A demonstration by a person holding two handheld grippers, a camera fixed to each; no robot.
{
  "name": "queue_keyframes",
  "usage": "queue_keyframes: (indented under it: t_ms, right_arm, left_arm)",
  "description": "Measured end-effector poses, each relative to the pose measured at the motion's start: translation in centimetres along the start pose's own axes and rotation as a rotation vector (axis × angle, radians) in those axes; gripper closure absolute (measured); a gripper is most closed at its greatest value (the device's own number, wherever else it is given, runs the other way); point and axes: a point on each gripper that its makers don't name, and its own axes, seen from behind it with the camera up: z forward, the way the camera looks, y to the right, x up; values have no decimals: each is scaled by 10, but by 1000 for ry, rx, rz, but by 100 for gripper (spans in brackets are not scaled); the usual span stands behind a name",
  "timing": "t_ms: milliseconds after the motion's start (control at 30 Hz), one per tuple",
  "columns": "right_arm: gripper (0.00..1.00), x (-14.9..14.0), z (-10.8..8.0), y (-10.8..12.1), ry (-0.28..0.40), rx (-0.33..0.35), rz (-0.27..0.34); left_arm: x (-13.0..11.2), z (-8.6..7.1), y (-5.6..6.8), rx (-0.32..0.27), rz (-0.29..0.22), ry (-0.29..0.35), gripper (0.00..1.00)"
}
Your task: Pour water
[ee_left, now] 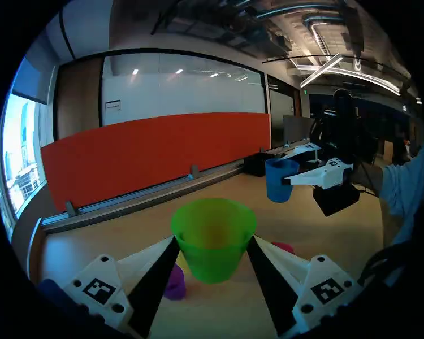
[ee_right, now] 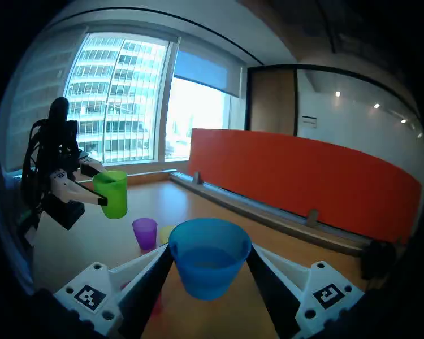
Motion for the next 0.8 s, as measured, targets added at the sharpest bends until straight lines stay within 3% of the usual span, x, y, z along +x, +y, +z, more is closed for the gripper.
queue_keyframes:
  t_ms: [467,800]
  right_arm:
    - [8,36,-8,-11,92,10,10]
    - [8,47,-13,-15,102,20,-3]
  left_arm:
    - [22,-6,10,-9,7,54,17]
    - [32,-10,19,-18,16,82,17]
